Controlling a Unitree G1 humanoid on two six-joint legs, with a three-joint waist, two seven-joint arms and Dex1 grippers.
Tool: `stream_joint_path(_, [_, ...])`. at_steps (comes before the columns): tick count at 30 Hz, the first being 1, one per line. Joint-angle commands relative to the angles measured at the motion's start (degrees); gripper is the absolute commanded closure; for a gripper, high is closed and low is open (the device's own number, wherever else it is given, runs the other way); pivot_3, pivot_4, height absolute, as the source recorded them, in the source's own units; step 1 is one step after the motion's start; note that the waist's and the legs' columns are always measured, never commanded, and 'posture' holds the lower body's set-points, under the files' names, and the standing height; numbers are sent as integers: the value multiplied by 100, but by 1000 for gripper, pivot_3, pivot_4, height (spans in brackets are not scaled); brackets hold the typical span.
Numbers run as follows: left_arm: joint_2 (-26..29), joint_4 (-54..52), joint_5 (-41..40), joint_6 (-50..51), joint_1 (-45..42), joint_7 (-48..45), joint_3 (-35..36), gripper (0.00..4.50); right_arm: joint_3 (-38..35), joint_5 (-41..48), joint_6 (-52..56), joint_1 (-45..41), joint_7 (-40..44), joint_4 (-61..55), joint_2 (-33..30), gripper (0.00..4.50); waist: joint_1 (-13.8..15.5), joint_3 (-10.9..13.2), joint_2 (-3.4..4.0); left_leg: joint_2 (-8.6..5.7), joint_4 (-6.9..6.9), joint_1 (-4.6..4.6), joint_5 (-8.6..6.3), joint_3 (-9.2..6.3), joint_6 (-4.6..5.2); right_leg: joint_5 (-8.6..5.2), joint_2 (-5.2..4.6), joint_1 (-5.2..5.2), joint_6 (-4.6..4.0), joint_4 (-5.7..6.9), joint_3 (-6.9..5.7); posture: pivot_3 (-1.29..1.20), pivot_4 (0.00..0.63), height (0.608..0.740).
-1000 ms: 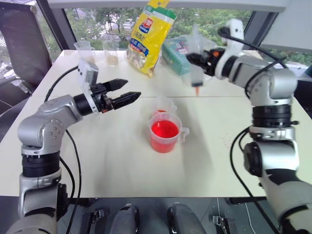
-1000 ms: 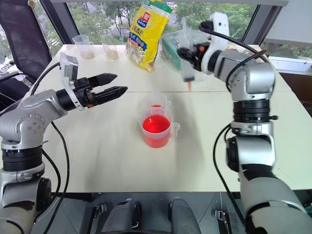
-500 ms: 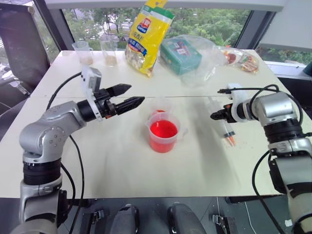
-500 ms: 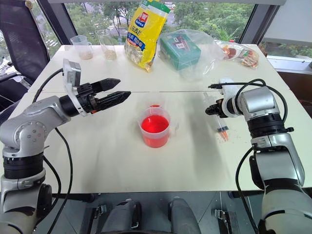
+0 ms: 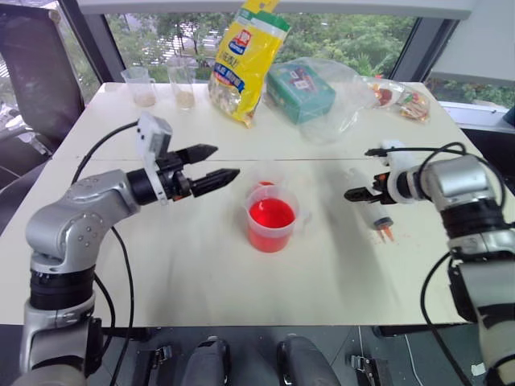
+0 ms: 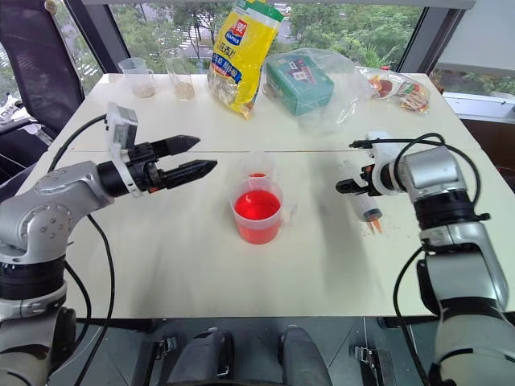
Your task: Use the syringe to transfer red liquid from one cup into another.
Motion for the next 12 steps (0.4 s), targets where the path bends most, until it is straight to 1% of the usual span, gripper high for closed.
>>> stream_joint_path(1, [243, -325, -150, 67, 101, -140, 84, 0, -142, 162, -490, 258, 618, -1304, -510, 19, 1, 0, 0, 0, -1, 0, 0, 0, 1, 0, 0, 0, 0, -2, -1, 0, 150, 740])
stream_joint_path(4, [521, -534, -270, 185, 323, -212, 198, 0, -522, 563, -1020, 819, 1305, -2542, -975, 19, 2, 0, 0, 0, -3, -1, -1, -3, 2, 0, 0, 2, 0, -6, -2, 0, 150, 740])
stream_joint_path(6, [683, -654, -359, 239, 464, -232, 287, 0, -879, 868, -1169, 1082, 1567, -3054, -1114, 19, -8, 0, 0, 1, -4, -1, -2, -4, 3, 0, 0, 3, 1, -7, -2, 0, 150, 740])
stream_joint_path(8, [849, -767, -448, 296, 611, -242, 394, 0, -1206, 1134, -1085, 1228, 1699, -3409, -1241, 19, -16, 0, -1, 1, -3, 2, -2, -4, 3, 0, 0, 7, 1, -6, -1, 0, 150, 740])
stream_joint_path(12, [1091, -942, -575, 358, 853, -231, 575, 0, -1719, 1494, -1339, 1691, 2017, -3937, -1483, 19, 1, 0, -1, 1, -1, 13, -2, -6, 3, 0, -3, 18, 0, -4, -3, 0, 150, 740])
